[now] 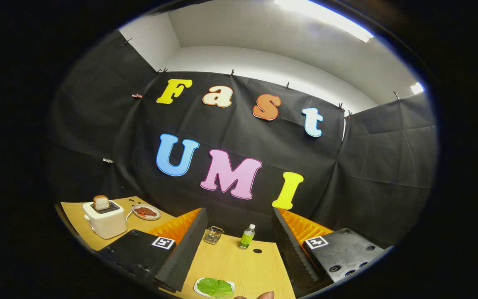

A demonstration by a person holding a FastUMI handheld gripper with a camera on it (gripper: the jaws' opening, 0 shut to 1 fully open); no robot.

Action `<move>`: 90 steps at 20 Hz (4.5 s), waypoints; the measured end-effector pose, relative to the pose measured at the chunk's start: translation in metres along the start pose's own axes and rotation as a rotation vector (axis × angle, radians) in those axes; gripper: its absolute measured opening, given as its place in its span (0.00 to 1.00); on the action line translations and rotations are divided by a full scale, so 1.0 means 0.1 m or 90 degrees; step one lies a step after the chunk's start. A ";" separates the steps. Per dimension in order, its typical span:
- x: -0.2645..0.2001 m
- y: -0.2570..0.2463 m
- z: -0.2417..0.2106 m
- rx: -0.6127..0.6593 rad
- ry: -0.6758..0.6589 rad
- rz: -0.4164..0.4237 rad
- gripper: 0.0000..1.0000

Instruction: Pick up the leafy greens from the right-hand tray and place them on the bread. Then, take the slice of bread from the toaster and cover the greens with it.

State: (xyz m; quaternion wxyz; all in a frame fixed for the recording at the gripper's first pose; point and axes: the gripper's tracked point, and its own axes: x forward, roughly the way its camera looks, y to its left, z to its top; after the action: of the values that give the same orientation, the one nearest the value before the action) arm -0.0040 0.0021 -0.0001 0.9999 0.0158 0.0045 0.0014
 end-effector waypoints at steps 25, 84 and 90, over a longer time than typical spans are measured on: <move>-0.11 0.21 -1.70 0.020 0.284 0.184 0.98; -0.21 1.14 -1.68 0.076 0.261 0.375 0.08; -0.12 1.91 -1.51 0.046 0.288 0.438 0.08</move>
State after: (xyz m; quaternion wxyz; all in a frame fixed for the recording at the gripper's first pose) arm -0.0178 0.1978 -0.1444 0.9137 0.0504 0.2185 0.3388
